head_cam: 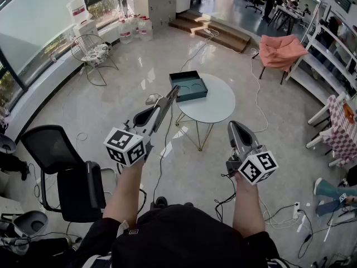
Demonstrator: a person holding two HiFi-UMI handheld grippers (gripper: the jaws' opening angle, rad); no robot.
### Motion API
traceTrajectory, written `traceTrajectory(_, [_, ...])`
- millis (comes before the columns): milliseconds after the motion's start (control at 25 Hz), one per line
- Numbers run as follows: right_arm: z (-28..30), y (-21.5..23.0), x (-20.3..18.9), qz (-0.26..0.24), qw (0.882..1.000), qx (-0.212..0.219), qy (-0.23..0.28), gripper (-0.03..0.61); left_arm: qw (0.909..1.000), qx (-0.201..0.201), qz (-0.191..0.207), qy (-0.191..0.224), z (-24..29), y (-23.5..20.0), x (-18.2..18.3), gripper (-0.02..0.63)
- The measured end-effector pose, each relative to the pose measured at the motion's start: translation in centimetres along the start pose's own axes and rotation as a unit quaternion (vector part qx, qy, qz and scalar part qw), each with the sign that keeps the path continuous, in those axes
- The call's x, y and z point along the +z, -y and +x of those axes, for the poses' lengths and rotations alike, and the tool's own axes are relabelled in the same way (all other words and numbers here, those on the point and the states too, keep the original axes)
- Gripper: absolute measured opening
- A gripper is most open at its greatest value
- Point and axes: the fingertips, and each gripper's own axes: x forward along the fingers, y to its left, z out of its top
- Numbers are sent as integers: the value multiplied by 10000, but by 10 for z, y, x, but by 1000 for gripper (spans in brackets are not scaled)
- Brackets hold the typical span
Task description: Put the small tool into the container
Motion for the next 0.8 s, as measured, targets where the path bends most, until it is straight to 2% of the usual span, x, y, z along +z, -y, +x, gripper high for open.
traceTrajectory(280, [-22, 10, 10, -6, 9999, -31, 104, 6, 10000, 37, 47, 7, -2, 14, 0, 12])
traceTrajectory(480, [-44, 15, 19, -18, 9997, 105, 220, 9, 9999, 143, 19, 52, -3, 26, -2, 12])
traceTrajectory(800, [-73, 43, 6, 375, 9991, -11, 212, 9, 10000, 63, -35, 2, 9, 57, -11, 11])
